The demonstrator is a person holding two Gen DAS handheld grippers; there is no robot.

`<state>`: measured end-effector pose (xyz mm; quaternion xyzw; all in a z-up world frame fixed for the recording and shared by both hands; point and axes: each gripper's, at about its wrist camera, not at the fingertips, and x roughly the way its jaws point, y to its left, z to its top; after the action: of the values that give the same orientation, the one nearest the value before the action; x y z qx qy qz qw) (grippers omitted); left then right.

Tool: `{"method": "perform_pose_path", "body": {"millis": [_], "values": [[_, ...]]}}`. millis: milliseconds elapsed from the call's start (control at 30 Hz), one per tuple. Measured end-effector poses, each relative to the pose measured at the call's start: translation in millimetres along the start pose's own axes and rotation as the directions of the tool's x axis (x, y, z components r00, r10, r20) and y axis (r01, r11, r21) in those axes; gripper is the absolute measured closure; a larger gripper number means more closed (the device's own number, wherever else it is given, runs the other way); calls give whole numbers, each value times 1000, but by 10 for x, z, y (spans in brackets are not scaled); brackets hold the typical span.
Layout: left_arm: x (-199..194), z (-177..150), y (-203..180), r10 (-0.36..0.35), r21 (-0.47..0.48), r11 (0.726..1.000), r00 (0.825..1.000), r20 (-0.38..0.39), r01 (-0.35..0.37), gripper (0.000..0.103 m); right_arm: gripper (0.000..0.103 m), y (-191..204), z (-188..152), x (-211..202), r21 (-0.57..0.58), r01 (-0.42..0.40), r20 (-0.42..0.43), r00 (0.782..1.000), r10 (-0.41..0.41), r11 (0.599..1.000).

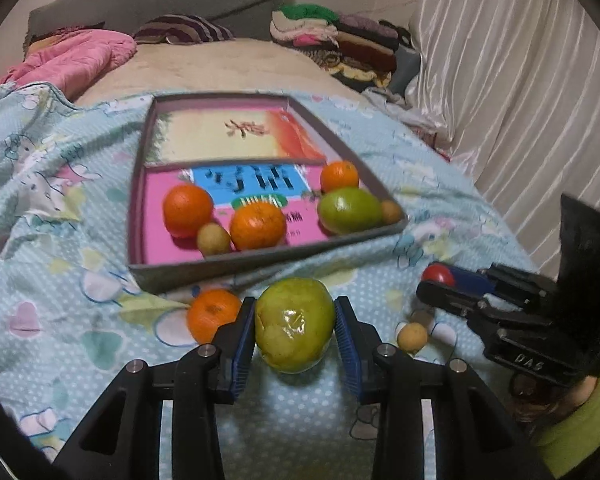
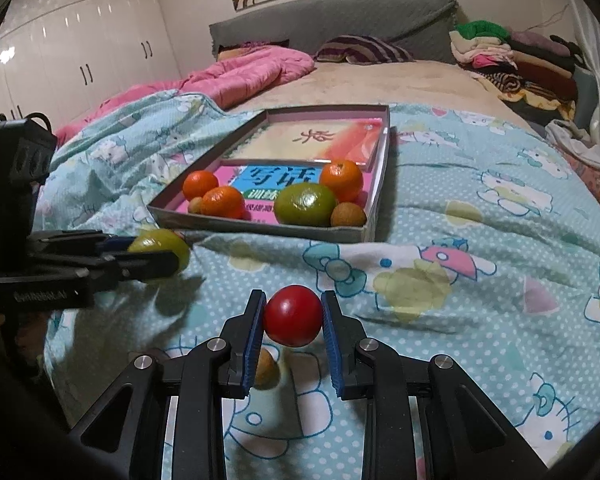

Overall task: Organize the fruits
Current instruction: 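Carry the green pear and red tomato over the tray and lower them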

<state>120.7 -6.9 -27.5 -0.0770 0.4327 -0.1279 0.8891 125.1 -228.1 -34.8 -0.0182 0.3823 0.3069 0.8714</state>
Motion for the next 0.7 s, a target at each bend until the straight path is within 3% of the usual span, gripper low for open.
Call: {"method": "perform_pose_path", "body": {"millis": [333,700], "values": [[-302,283,427,68,-91,994,993,100,-59,65,75,-24,140,-69,9,-2,39,999,2,1000],[-4,357,551,120,-88,989,991,51,-115,64,75,-75,546,27,-22,26,76,997,-24,999]]}}
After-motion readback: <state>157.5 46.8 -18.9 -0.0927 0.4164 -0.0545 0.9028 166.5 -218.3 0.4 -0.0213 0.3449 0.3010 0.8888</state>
